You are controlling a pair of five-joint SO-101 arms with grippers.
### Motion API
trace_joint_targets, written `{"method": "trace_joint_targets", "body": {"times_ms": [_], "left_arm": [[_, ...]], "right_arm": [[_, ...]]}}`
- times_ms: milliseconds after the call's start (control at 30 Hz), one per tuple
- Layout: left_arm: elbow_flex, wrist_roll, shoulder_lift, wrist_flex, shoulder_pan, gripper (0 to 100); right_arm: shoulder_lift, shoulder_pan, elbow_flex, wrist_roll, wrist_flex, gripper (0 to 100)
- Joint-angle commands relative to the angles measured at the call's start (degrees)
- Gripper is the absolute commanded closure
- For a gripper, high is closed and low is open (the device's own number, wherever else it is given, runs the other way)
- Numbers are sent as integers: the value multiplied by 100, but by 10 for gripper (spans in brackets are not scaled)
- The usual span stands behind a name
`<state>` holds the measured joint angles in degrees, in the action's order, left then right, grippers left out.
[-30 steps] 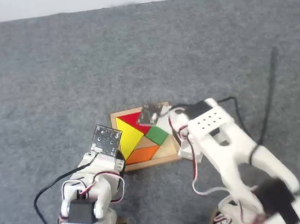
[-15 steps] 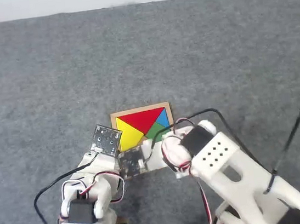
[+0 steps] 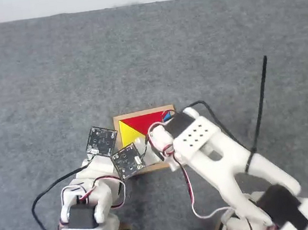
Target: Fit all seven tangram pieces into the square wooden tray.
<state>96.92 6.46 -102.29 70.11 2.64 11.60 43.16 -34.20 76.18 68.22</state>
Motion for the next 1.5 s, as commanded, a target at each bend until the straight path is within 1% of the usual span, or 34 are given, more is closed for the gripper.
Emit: {"method": "trace_joint_targets", "body": {"times_ms": [0,67,167,267,400,533,700,867,1133,1467], "left_arm": [[-40,35,-18,-44,62,912],[-40,35,-18,-44,62,912],[-40,35,-18,-44,62,912],[-40,35,-18,-44,62,912],[-40,35,-18,-44,62,912],[-40,35,-18,-44,62,912],[-40,35,-18,-44,62,912],[-40,35,-18,-44,62,912],[-40,35,-18,-44,62,912],[-40,35,-18,-44,62,912]], "right_arm": [[-435,22,167,422,-48,844],[-400,-154,158,492,66,842],[-391,-497,185,897,259,843],[-409,-629,176,1029,268,843],[-391,-549,193,1037,268,843],[-426,-558,193,1380,268,843],[-400,-532,202,1503,163,842],[-444,-505,202,1512,-189,841],[-444,-180,202,1512,-541,842],[-453,-198,334,1512,-549,843]]}}
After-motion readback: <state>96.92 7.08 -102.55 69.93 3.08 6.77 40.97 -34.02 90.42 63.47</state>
